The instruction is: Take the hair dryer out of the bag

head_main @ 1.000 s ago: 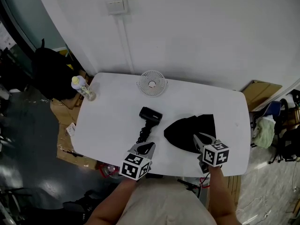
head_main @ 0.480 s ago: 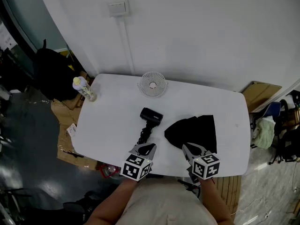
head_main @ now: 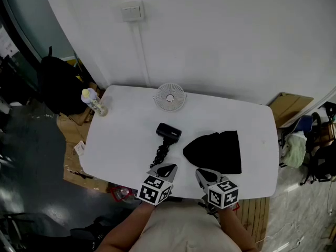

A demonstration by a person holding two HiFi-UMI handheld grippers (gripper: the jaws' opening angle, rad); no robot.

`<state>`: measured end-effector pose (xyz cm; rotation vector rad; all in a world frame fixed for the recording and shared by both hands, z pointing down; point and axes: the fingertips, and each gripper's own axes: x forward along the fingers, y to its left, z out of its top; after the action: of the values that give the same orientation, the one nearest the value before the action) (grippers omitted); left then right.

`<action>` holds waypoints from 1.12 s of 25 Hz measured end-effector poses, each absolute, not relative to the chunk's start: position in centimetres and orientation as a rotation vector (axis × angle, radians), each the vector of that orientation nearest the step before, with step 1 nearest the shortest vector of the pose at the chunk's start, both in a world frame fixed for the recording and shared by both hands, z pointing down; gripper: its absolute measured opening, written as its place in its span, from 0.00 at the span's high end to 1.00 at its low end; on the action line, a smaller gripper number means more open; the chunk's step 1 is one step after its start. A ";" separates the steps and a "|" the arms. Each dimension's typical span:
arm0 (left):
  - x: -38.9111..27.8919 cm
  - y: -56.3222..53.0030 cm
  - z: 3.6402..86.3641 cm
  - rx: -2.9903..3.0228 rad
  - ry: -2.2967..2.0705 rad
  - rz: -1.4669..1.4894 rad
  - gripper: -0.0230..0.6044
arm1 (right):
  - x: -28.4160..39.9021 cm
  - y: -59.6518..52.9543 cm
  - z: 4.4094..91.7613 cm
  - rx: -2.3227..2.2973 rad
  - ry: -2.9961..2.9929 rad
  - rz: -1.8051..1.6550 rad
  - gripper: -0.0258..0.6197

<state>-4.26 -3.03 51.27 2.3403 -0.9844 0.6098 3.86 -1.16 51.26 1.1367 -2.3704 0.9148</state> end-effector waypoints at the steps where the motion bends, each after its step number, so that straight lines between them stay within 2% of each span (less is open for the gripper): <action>1: -4.1 -2.9 51.2 2.345 -0.979 0.612 0.95 | 3.7 -0.9 51.2 1.132 -2.374 0.920 0.93; 28: -3.0 -1.5 51.3 2.370 -0.968 0.615 0.95 | 2.9 0.7 51.5 1.086 -2.340 0.862 0.94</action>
<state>-2.98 -1.49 51.30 2.3701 -0.9677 0.6153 2.92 0.70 51.48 1.0861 -2.3399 0.8621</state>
